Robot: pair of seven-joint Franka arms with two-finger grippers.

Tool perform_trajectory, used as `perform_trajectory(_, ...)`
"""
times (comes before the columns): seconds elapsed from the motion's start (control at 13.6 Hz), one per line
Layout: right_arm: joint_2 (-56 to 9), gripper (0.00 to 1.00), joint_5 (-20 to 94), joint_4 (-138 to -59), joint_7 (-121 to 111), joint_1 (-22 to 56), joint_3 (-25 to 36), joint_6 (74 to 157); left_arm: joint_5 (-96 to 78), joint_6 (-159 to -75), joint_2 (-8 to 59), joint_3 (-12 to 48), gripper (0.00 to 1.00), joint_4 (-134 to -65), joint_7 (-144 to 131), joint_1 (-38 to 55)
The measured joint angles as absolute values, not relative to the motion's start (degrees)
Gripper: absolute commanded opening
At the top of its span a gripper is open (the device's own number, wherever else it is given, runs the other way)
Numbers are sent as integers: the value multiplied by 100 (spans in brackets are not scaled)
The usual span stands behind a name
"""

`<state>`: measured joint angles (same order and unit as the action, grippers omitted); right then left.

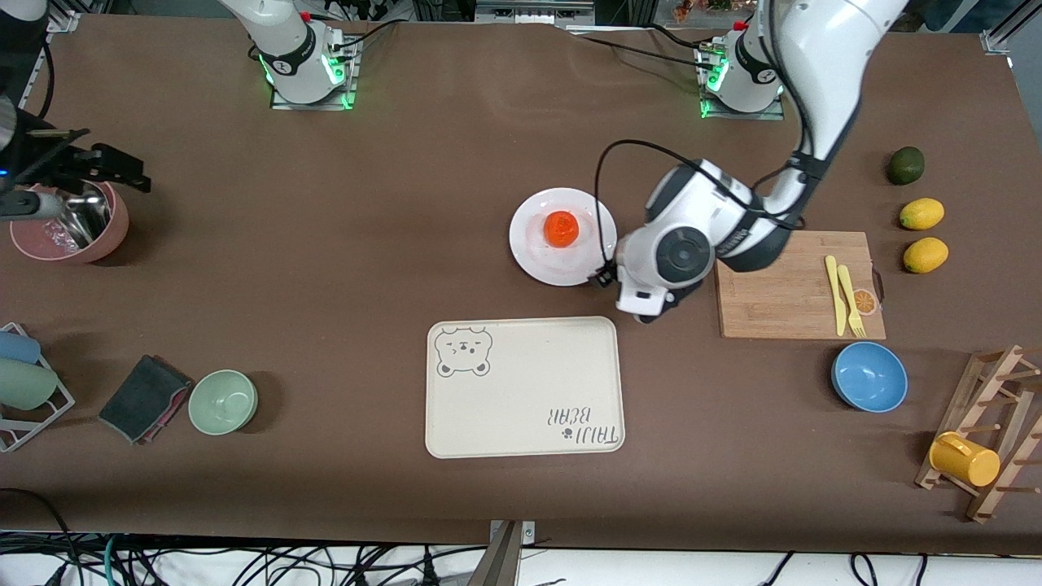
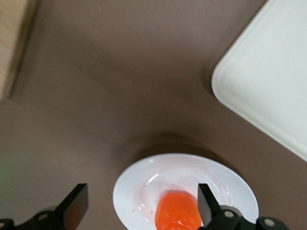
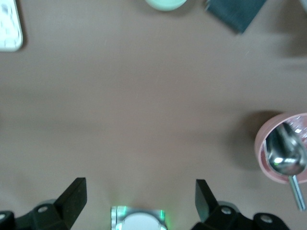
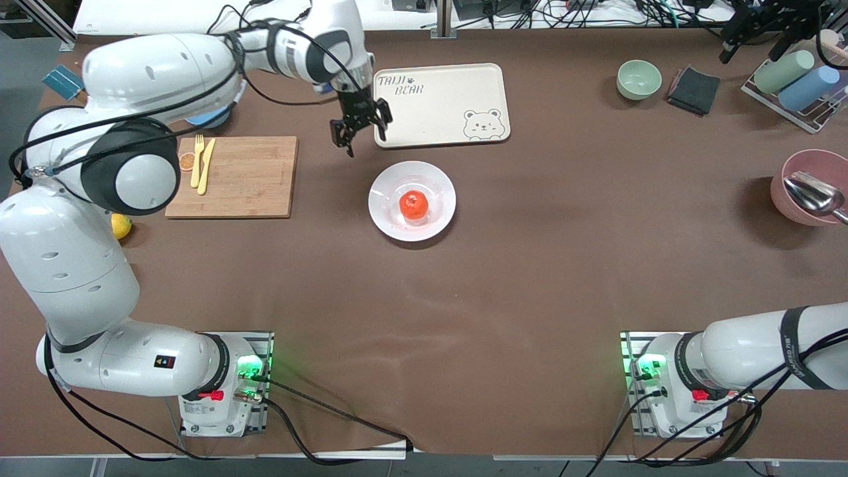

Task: Place orange and plate with both arms
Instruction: 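Release the orange onto the plate and raise the left gripper, then reach the right gripper to the plate rim while the left gripper withdraws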

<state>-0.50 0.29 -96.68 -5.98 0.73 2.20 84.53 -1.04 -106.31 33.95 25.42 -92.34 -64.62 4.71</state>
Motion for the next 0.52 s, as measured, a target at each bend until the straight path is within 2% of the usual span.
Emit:
perform_trajectory(0.29,-295,100,476,-9657,-482,595,-69,7892,-87,-10436,3400,2486,100,-9029,-4898,-460)
perform_trajectory(0.52,-823,100,1174,-9674,208,1040,-111,8268,172,-10423,3408,2469,100,-8970,-3545,-1277)
